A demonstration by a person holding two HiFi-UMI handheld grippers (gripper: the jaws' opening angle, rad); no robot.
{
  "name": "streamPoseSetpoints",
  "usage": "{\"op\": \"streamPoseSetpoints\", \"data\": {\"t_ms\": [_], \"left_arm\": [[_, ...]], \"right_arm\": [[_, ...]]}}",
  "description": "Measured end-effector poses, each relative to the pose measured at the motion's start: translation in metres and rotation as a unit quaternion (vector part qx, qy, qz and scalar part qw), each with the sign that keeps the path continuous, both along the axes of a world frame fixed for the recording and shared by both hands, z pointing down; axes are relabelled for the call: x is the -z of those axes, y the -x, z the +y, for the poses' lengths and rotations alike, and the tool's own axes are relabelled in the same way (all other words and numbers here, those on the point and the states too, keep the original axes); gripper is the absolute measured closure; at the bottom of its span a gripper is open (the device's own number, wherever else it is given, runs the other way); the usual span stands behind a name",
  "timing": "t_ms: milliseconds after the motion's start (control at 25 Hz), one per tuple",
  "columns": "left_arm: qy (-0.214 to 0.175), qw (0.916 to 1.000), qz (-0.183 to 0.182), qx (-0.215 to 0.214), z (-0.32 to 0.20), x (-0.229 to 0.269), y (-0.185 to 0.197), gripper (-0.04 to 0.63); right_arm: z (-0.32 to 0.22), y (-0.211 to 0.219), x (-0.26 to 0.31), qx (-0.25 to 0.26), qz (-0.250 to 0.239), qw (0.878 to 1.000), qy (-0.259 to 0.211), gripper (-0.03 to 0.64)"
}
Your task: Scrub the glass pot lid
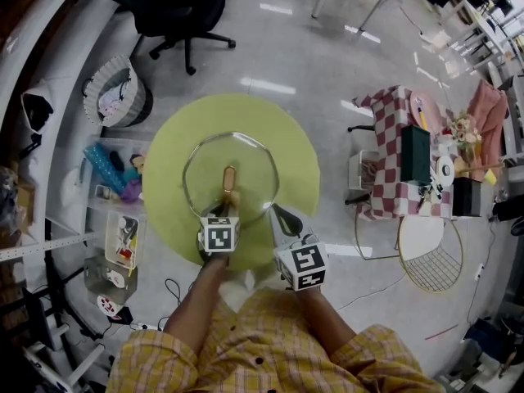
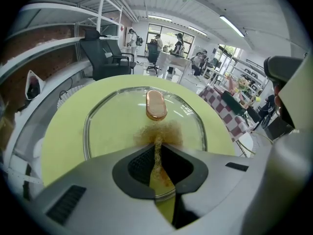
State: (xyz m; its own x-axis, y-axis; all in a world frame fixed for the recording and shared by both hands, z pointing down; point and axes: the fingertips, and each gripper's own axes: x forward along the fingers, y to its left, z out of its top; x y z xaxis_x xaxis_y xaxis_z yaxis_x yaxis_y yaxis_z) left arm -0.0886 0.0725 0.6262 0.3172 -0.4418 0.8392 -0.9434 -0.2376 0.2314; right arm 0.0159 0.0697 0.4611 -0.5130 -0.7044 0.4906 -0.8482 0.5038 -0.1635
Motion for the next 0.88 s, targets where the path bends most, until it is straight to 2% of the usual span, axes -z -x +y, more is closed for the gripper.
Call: {"op": "streamPoseSetpoints", "data": {"t_ms": [880], "left_arm": [[0.004, 0.9984, -0.035, -0.045, 0.032, -0.010, 0.002, 0.555]], "right_arm": [[0.008, 0.029, 0.002, 0.038, -0.015, 0.999, 0.000, 0.618]]}}
